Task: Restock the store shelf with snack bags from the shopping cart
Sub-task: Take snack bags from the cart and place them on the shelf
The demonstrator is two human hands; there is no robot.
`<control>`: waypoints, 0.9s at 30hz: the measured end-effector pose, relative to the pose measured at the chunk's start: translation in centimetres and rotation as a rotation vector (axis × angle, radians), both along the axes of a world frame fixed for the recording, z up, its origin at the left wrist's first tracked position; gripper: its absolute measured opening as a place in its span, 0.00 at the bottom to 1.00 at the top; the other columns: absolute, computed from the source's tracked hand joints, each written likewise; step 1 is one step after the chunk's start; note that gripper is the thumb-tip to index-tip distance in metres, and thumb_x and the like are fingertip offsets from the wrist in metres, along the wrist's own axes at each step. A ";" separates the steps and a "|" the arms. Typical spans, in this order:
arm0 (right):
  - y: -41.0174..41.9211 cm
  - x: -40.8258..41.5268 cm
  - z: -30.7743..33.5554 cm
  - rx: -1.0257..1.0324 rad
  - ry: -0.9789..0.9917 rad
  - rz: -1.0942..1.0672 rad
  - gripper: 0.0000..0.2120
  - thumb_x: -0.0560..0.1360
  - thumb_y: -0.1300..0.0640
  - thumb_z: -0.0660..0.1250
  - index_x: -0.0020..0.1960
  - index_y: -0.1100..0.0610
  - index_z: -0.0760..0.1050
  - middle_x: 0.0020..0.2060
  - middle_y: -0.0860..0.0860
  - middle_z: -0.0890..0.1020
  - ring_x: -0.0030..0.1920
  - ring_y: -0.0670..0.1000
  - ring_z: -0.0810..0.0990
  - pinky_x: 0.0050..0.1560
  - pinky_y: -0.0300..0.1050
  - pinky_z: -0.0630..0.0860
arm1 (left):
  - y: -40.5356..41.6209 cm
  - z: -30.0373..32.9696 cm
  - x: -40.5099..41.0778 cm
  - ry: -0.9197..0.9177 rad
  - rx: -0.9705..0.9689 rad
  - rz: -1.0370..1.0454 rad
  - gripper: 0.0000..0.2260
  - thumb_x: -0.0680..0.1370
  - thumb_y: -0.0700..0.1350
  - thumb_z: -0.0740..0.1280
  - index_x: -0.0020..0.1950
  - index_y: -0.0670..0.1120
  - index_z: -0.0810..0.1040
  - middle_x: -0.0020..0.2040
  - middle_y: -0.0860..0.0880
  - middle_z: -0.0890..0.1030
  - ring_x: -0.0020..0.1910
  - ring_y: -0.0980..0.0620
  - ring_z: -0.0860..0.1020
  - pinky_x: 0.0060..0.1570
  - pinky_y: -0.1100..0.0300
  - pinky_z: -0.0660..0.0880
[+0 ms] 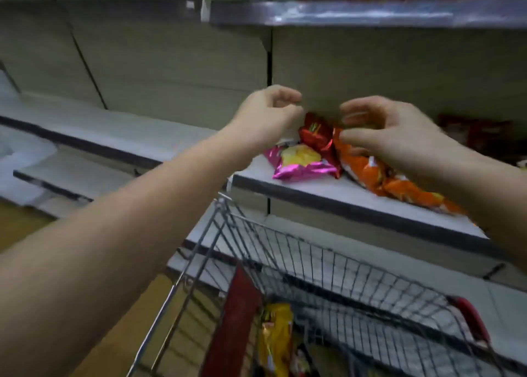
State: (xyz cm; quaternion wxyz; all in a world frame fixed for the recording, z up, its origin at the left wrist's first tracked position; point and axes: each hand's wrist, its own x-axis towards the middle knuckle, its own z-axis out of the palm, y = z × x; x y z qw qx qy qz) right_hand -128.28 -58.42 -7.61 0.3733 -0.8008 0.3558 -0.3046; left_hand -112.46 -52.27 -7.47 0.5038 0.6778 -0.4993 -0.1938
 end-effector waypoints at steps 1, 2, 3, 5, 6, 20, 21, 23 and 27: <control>0.4 -0.9 -1.8 0.032 0.026 0.007 0.20 0.73 0.62 0.68 0.64 0.53 0.72 0.54 0.48 0.78 0.51 0.47 0.78 0.51 0.41 0.78 | 0.7 -1.7 -0.7 0.015 0.046 0.000 0.09 0.79 0.41 0.63 0.59 0.47 0.77 0.46 0.50 0.78 0.47 0.54 0.76 0.47 0.64 0.74; 0.7 -1.7 -3.7 0.064 0.055 0.009 0.19 0.73 0.63 0.68 0.63 0.53 0.72 0.55 0.49 0.78 0.51 0.48 0.79 0.52 0.43 0.78 | 1.3 -3.4 -1.2 0.035 0.099 -0.003 0.09 0.79 0.41 0.63 0.58 0.47 0.77 0.45 0.51 0.78 0.46 0.54 0.77 0.47 0.64 0.75; 1.0 -2.5 -5.5 0.093 0.085 0.009 0.19 0.73 0.63 0.68 0.63 0.53 0.72 0.56 0.49 0.78 0.52 0.48 0.78 0.54 0.47 0.78 | 1.8 -5.1 -1.7 0.055 0.150 -0.008 0.08 0.79 0.41 0.63 0.57 0.49 0.76 0.47 0.51 0.78 0.48 0.53 0.77 0.50 0.62 0.75; 1.4 -3.9 -9.0 0.158 0.142 0.016 0.19 0.73 0.63 0.68 0.63 0.52 0.72 0.58 0.50 0.77 0.51 0.49 0.78 0.57 0.54 0.76 | 2.5 -8.6 -2.4 0.088 0.247 -0.005 0.07 0.79 0.43 0.63 0.56 0.50 0.76 0.52 0.49 0.78 0.52 0.51 0.77 0.56 0.57 0.74; 1.6 -4.5 -10.6 0.187 0.176 0.027 0.20 0.73 0.62 0.68 0.64 0.51 0.72 0.59 0.49 0.77 0.51 0.48 0.78 0.57 0.55 0.77 | 2.8 -10.3 -2.8 0.102 0.296 -0.004 0.07 0.80 0.43 0.63 0.57 0.50 0.75 0.53 0.49 0.78 0.53 0.51 0.77 0.56 0.56 0.74; 4.0 -9.8 -32.9 0.680 0.632 0.048 0.24 0.74 0.56 0.67 0.69 0.55 0.67 0.64 0.51 0.75 0.62 0.49 0.74 0.53 0.37 0.69 | 3.0 -34.6 -8.2 0.198 0.984 -0.089 0.12 0.79 0.44 0.63 0.62 0.43 0.76 0.50 0.42 0.77 0.49 0.44 0.77 0.43 0.57 0.70; 4.2 -10.0 -34.4 0.705 0.651 0.037 0.24 0.74 0.56 0.68 0.68 0.55 0.68 0.64 0.51 0.75 0.62 0.49 0.74 0.55 0.38 0.70 | 3.0 -35.8 -8.7 0.171 1.024 -0.117 0.13 0.80 0.44 0.62 0.63 0.43 0.75 0.52 0.41 0.78 0.49 0.44 0.78 0.44 0.57 0.70; 4.4 -10.3 -37.2 0.770 0.670 0.026 0.24 0.73 0.56 0.68 0.67 0.56 0.68 0.64 0.52 0.75 0.62 0.50 0.74 0.61 0.44 0.71 | 3.1 -38.4 -9.3 0.151 1.077 -0.151 0.14 0.80 0.44 0.62 0.64 0.43 0.74 0.53 0.40 0.78 0.41 0.46 0.76 0.37 0.59 0.68; 4.5 -10.1 -41.8 0.908 0.675 -0.020 0.24 0.74 0.56 0.68 0.68 0.58 0.68 0.64 0.55 0.74 0.61 0.53 0.74 0.60 0.45 0.71 | 3.1 -43.2 -9.9 0.073 1.181 -0.239 0.15 0.81 0.43 0.60 0.67 0.43 0.72 0.62 0.39 0.76 0.48 0.46 0.76 0.37 0.61 0.70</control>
